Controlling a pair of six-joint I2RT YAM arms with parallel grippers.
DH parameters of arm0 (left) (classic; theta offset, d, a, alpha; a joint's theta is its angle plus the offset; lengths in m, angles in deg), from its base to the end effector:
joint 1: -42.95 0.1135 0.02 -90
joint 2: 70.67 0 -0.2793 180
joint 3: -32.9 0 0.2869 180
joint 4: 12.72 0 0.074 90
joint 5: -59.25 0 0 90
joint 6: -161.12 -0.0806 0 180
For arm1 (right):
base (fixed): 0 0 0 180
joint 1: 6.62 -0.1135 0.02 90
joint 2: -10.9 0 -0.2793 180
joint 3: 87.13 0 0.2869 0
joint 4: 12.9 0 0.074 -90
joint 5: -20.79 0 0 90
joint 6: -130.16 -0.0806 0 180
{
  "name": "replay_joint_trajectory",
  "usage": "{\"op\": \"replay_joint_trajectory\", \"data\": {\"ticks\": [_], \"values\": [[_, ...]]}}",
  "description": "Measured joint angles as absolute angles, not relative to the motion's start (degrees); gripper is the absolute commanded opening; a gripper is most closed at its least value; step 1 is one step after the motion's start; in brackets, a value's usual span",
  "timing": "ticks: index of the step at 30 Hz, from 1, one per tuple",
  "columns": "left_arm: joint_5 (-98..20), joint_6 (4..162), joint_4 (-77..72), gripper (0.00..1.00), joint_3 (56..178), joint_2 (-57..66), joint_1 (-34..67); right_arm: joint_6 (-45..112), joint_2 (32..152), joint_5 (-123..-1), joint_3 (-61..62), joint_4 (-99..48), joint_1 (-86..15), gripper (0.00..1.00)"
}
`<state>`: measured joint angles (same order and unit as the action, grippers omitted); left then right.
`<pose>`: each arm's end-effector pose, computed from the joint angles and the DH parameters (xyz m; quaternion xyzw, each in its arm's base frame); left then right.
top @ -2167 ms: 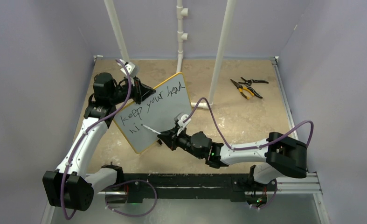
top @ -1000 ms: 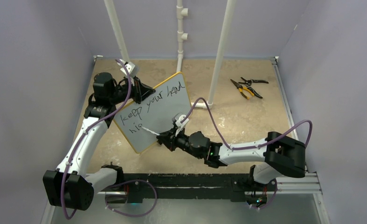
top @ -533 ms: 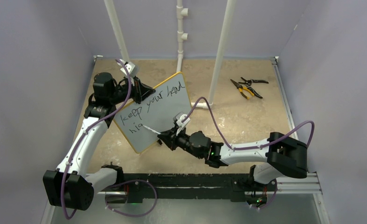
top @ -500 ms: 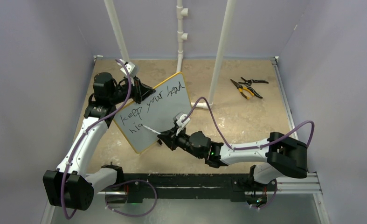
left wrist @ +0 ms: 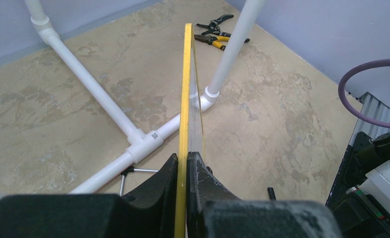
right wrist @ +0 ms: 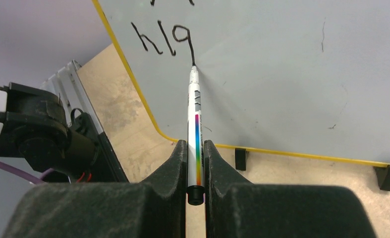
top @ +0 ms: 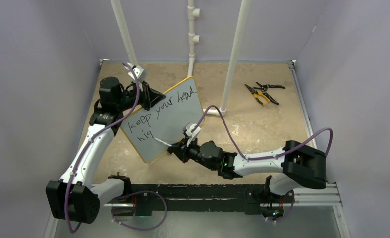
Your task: Write a sentence on the whiteboard
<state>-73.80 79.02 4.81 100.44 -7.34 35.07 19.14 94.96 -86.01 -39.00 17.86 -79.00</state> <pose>0.2996 -0.0970 0.3535 0.2275 0.7297 -0.3643 0.5321 0.1354 0.3494 0.2093 -0.2277 0.7009 0.4116 0.5361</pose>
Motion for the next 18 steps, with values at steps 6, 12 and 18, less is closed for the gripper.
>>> {"op": "replay_joint_trajectory", "data": {"ticks": [6,12,18], "values": [[-73.8,79.0,4.8,0.00,100.4,-7.3,35.1,18.7,95.5,-86.0,-39.2,15.3,-79.9,0.00],[-73.8,79.0,4.8,0.00,100.4,-7.3,35.1,19.1,96.0,-84.7,-39.2,15.8,-80.5,0.00],[-73.8,79.0,4.7,0.00,100.4,-7.2,35.1,20.0,96.0,-83.1,-39.0,18.3,-80.5,0.00]]}}
